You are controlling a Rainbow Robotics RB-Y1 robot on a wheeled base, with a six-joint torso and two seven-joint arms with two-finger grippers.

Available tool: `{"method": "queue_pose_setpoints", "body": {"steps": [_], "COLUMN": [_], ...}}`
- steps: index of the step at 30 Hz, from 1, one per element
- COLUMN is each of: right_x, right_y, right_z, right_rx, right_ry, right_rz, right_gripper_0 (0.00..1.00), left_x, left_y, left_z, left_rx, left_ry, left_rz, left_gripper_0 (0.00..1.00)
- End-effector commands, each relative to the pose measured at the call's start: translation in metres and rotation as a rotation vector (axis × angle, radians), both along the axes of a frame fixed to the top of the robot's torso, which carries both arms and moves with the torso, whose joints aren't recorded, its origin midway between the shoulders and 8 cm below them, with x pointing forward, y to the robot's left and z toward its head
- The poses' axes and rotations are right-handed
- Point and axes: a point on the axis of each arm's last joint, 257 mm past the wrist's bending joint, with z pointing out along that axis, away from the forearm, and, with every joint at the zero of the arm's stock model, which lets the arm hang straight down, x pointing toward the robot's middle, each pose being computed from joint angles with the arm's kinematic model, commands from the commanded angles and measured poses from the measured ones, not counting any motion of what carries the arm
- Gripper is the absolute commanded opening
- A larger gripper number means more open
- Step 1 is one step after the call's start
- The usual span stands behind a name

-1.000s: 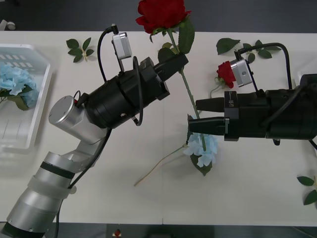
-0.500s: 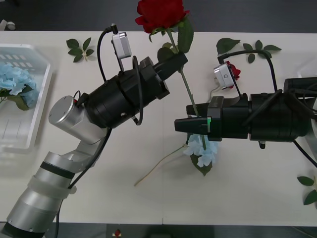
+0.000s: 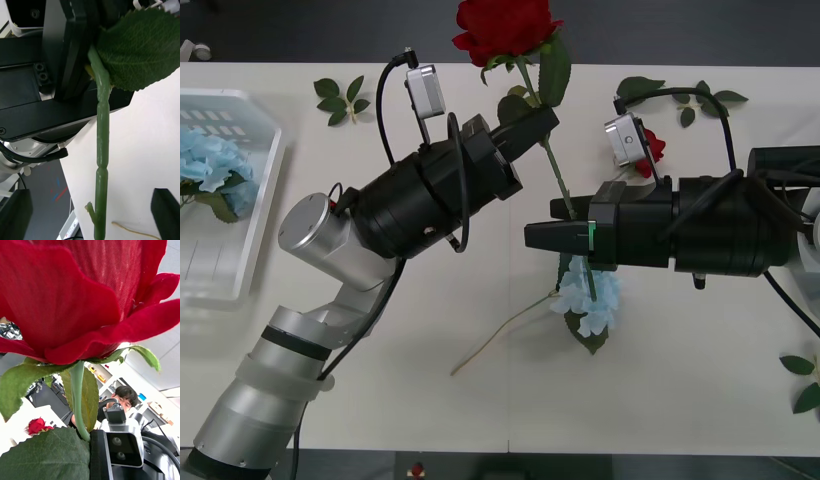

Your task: Put the red flowers into the right box and the blue flowers into the left box

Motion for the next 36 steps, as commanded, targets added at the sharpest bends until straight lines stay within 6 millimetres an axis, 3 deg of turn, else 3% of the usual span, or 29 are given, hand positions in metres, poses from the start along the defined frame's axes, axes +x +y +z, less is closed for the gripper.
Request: {"method": "queue_pose_setpoints", "body": {"steps": [1, 20, 21, 23, 25, 36], "right_x": [-0.003, -0.002, -0.002, -0.002, -0.002, -0.002], "right_y": [0.012, 0.013, 0.013, 0.014, 0.013, 0.013], "right_z": [0.018, 0.02, 0.02, 0.02, 0.021, 0.028], "right_rx": [0.036, 0.043, 0.042, 0.044, 0.044, 0.068], "right_ry": [-0.001, 0.003, 0.001, 0.001, -0.001, -0.002], "right_rz": [0.012, 0.01, 0.01, 0.01, 0.009, 0.01], "right_gripper_0": [0.0, 0.0, 0.0, 0.0, 0.0, 0.0], "left_x": [-0.004, -0.004, -0.003, -0.002, -0.002, -0.013], "left_y": [-0.006, -0.005, -0.005, -0.003, 0.0, 0.041], "left_z": [0.021, 0.021, 0.02, 0.019, 0.018, -0.006], "left_rx": [-0.014, -0.015, -0.013, -0.005, -0.001, 0.075], "left_ry": [-0.03, -0.032, -0.03, -0.032, -0.032, -0.024], "left_rz": [-0.019, -0.018, -0.017, -0.013, -0.014, -0.068], "left_gripper_0": [0.0, 0.0, 0.13, 0.75, 1.0, 1.0]}}
